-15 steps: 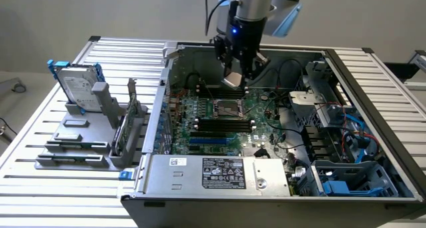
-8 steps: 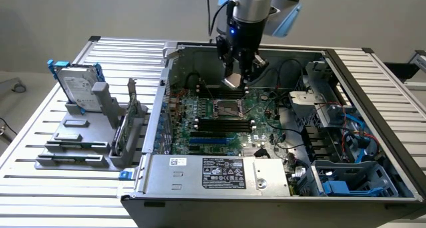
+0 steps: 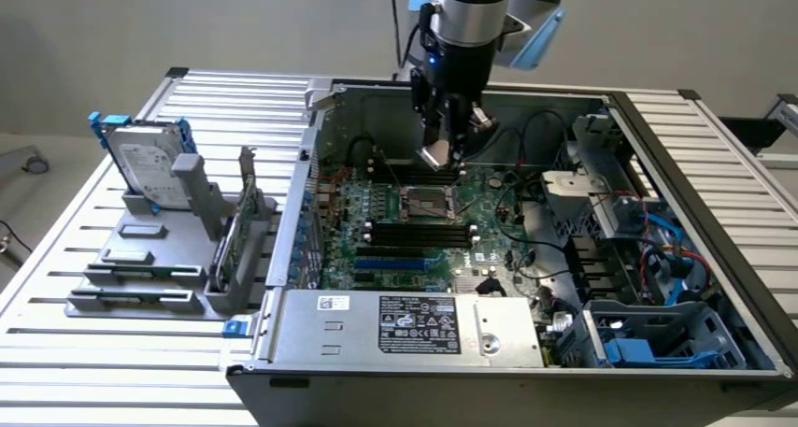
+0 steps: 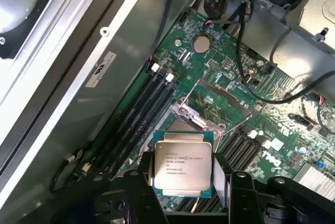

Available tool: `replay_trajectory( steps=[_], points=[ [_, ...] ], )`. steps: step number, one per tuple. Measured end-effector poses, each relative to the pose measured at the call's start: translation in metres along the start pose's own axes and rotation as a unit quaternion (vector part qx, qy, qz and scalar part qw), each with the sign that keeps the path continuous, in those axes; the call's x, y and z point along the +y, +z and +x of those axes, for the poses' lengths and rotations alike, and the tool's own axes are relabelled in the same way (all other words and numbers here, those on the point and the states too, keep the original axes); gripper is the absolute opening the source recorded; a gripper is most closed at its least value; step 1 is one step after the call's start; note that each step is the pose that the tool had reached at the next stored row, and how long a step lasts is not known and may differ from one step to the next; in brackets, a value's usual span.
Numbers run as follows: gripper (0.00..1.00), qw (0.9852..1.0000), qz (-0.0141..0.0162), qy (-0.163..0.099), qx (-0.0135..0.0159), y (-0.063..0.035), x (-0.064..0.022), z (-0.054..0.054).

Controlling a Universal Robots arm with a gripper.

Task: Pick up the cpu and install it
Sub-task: 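Place the cpu into insertion slot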

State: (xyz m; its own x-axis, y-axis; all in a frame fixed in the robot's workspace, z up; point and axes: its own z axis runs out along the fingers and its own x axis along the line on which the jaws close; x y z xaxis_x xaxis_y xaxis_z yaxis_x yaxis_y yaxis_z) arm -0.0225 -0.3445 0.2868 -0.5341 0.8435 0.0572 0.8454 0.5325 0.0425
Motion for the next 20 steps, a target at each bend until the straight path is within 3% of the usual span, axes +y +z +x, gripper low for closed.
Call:
replay_trajectory(
  steps=[4, 9, 20],
  points=[
    [0.55, 0.9994, -0.0020, 0.036, -0.0015, 0.0019, -0.0001, 0.000],
    [0.55, 0.9967, -0.0046, 0.081, -0.0035, 0.0041, -0.0002, 0.000],
    [0.55, 0.9856, -0.0085, 0.169, -0.0069, 0.0123, -0.0007, -0.001]
  ],
)
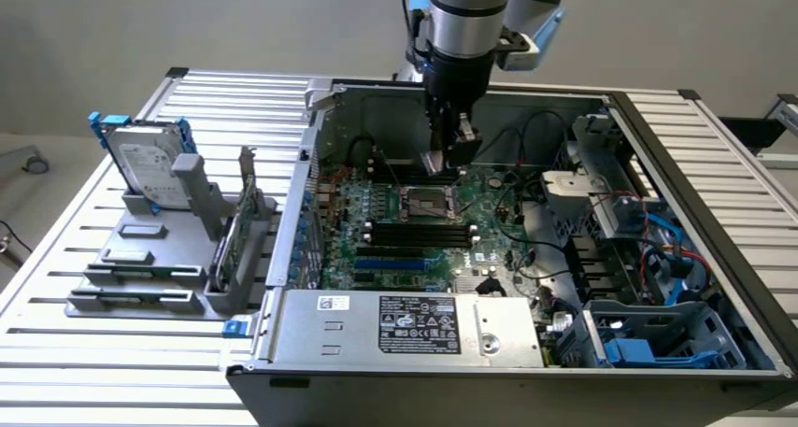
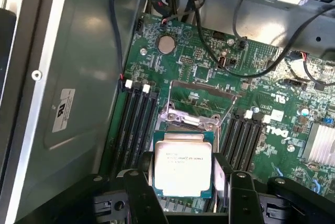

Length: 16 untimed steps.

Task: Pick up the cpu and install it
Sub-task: 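Place the cpu into insertion slot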

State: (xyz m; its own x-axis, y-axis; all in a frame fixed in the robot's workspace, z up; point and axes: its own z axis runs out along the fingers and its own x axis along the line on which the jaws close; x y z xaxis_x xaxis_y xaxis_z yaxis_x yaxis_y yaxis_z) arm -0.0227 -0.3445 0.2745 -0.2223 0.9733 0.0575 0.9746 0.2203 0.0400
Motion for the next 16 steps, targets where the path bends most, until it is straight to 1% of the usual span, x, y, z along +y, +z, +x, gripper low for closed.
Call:
replay_trajectory(
  steps=[5, 9, 12, 16],
  points=[
    [0.55, 0.9998, -0.0008, 0.020, -0.0021, 0.0088, -0.0029, 0.000],
    [0.55, 0.9994, -0.0015, 0.035, -0.0036, 0.0161, -0.0053, 0.000],
    [0.55, 0.9987, -0.0023, 0.051, -0.0049, 0.0216, -0.0063, 0.000],
    [0.55, 0.9973, -0.0033, 0.073, -0.0068, 0.0289, -0.0074, 0.000]
  ],
)
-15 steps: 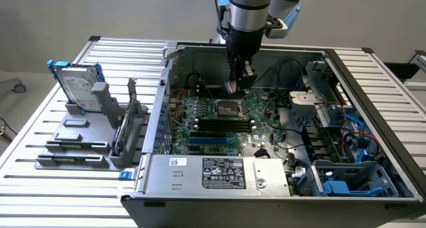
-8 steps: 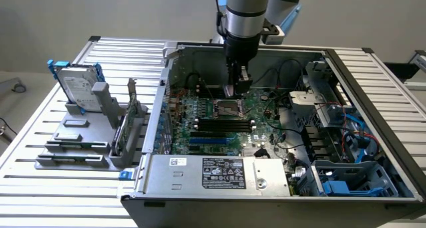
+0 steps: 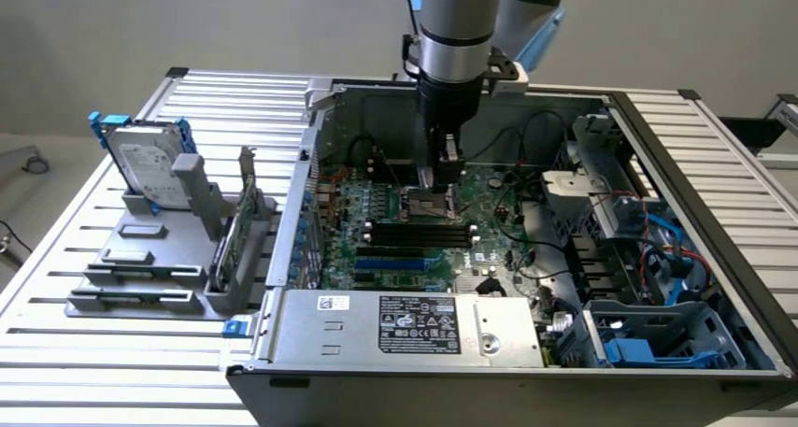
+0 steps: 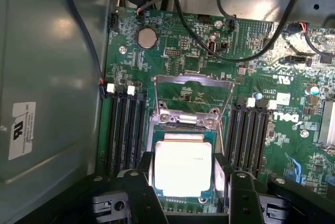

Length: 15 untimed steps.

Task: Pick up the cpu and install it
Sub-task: 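Place the cpu into insertion slot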

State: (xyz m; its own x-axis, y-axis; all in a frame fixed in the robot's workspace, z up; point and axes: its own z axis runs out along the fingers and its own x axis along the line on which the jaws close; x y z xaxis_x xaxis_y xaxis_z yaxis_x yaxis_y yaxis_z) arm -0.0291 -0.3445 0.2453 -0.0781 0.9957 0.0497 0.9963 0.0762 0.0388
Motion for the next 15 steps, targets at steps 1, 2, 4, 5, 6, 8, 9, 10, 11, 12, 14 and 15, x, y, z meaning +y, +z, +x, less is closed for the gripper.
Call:
replay_trajectory(
  steps=[1, 2, 4, 5, 6, 8, 9, 10, 11, 12, 14, 15],
  points=[
    [0.55, 1.0000, -0.0002, 0.004, -0.0004, 0.0016, -0.0005, 0.000],
    [0.55, 1.0000, -0.0003, 0.007, -0.0008, 0.0034, -0.0014, 0.000],
    [0.55, 0.9999, -0.0005, 0.013, -0.0015, 0.0070, -0.0032, 0.000],
    [0.55, 0.9999, -0.0007, 0.016, -0.0018, 0.0089, -0.0042, 0.000],
    [0.55, 0.9998, -0.0009, 0.019, -0.0022, 0.0107, -0.0051, 0.000],
    [0.55, 0.9997, -0.0011, 0.025, -0.0029, 0.0143, -0.0069, 0.000],
    [0.55, 0.9996, -0.0012, 0.027, -0.0032, 0.0159, -0.0079, 0.000],
    [0.55, 0.9995, -0.0013, 0.030, -0.0036, 0.0177, -0.0090, 0.000],
    [0.55, 0.9995, -0.0014, 0.032, -0.0040, 0.0195, -0.0101, 0.000],
    [0.55, 0.9994, -0.0015, 0.035, -0.0046, 0.0214, -0.0111, 0.000],
    [0.55, 0.9993, -0.0012, 0.038, -0.0048, 0.0248, -0.0118, 0.000],
    [0.55, 0.9992, -0.0008, 0.039, -0.0048, 0.0259, -0.0118, 0.000]
  ],
)
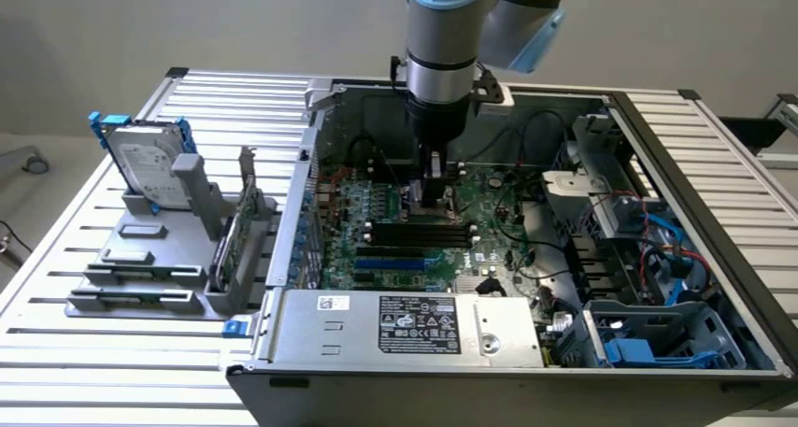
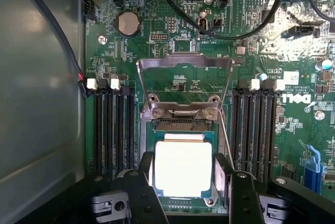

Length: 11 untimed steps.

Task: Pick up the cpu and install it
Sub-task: 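Place the cpu into insertion slot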

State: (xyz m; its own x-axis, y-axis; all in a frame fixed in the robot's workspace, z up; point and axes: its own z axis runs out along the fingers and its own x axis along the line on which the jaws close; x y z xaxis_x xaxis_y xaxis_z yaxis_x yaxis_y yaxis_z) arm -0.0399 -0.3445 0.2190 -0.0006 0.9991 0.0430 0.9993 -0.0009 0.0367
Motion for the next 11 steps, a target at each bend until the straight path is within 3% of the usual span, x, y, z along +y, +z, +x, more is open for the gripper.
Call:
replay_trajectory(
  steps=[11],
  points=[
    [0.55, 1.0000, 0.0006, 0.000, 0.0001, 0.0026, 0.0004, -0.0002]
  ],
)
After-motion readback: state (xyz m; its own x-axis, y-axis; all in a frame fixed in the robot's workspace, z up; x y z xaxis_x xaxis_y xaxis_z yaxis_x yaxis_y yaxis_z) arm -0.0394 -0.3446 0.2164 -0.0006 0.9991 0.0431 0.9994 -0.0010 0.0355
